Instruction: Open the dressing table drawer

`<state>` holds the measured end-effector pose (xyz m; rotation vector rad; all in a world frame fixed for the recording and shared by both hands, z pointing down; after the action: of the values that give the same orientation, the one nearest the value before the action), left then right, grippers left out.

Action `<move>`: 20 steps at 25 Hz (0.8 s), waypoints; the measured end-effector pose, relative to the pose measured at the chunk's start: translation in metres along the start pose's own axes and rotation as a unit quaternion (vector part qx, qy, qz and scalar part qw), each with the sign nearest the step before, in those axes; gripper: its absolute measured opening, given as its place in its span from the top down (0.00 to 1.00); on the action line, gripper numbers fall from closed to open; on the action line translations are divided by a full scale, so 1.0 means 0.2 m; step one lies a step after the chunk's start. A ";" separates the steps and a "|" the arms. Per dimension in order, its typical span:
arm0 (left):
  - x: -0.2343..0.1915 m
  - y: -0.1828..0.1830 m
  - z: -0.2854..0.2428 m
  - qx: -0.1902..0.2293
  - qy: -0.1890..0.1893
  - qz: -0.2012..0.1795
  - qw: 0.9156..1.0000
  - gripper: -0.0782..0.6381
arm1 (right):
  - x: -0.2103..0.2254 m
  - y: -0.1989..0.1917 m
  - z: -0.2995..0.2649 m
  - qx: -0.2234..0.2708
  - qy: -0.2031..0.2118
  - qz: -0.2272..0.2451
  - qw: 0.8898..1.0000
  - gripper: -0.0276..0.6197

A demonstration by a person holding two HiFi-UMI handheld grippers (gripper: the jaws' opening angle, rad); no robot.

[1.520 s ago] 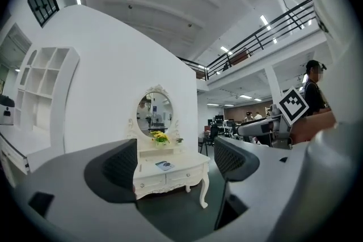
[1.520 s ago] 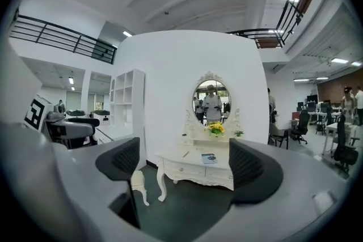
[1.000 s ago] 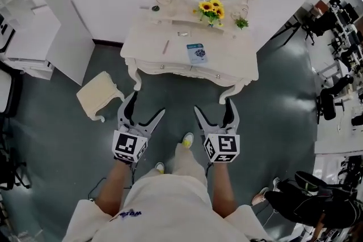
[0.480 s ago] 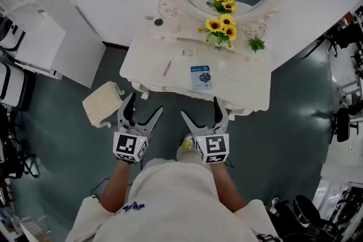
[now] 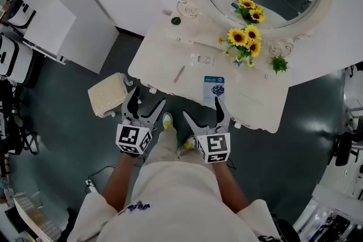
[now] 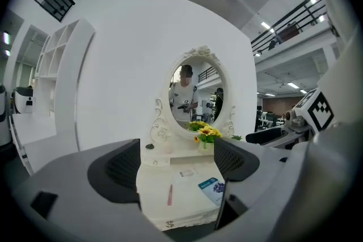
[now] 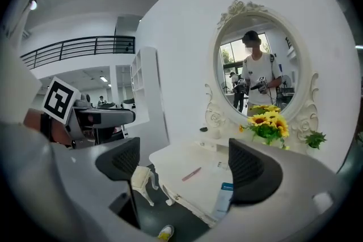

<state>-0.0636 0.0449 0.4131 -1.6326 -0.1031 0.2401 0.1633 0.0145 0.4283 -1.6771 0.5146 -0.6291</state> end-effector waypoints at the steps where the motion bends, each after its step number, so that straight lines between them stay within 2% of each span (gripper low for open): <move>1: -0.03 -0.01 -0.05 -0.001 0.001 -0.001 1.000 0.32 | 0.01 -0.01 -0.05 -0.002 0.001 0.002 1.000 0.21; 4: -0.12 -0.07 -0.22 -0.008 -0.003 -0.008 1.000 0.32 | 0.07 -0.04 -0.23 -0.007 -0.007 0.007 1.000 0.21; 9: -0.27 -0.23 -0.52 -0.024 -0.021 0.008 0.999 0.32 | 0.19 -0.10 -0.50 -0.003 -0.047 0.010 0.999 0.21; 16: -0.45 -0.39 -0.86 -0.052 -0.046 0.028 0.997 0.32 | 0.26 -0.21 -0.83 -0.030 -0.058 -0.002 0.998 0.21; 20: -0.51 -0.54 -1.01 -0.076 -0.054 0.035 0.995 0.32 | 0.34 -0.31 -0.95 -0.044 -0.093 -0.013 0.995 0.22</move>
<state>-0.1111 -0.1661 0.5413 -1.7757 -0.1490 0.3817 0.0901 -0.1593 0.5251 -1.8070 0.3919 -0.4695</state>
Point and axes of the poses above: the fingertips, and each gripper's own axes: z backward along the fingers, x to its right, y out of its top, the point moved 8 cm from there along z, backward along the fingers, and after that the axes turned 10 degrees about x, right-handed, at the moved point
